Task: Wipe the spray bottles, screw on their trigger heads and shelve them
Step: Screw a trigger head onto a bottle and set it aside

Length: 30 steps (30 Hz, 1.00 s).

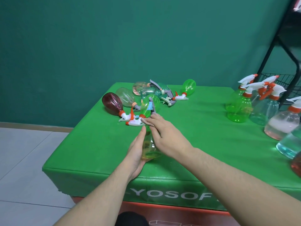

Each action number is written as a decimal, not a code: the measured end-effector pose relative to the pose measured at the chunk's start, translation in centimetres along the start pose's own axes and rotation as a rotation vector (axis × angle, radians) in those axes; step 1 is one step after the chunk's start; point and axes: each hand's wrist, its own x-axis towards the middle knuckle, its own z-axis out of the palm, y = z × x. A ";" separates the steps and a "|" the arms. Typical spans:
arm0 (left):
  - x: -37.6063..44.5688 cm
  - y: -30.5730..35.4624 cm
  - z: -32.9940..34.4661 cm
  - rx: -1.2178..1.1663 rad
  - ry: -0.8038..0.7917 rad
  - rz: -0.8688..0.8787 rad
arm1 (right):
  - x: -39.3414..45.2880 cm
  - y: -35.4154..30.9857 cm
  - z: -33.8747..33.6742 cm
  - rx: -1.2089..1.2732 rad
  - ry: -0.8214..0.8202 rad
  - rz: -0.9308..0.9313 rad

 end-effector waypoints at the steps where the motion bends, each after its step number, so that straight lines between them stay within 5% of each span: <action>1: 0.1 -0.1 0.0 -0.010 0.000 0.004 | 0.0 0.1 0.1 0.003 0.019 0.006; 7: 0.3 -0.3 -0.3 0.008 -0.006 -0.003 | 1.4 -0.4 -0.7 -0.014 0.007 0.143; 17: 0.4 -0.3 -0.1 0.016 0.009 0.007 | 2.0 -0.4 -1.4 -0.251 -0.036 0.030; 30: -0.2 0.1 0.6 0.016 0.035 0.048 | -0.6 0.0 0.6 0.131 0.033 0.007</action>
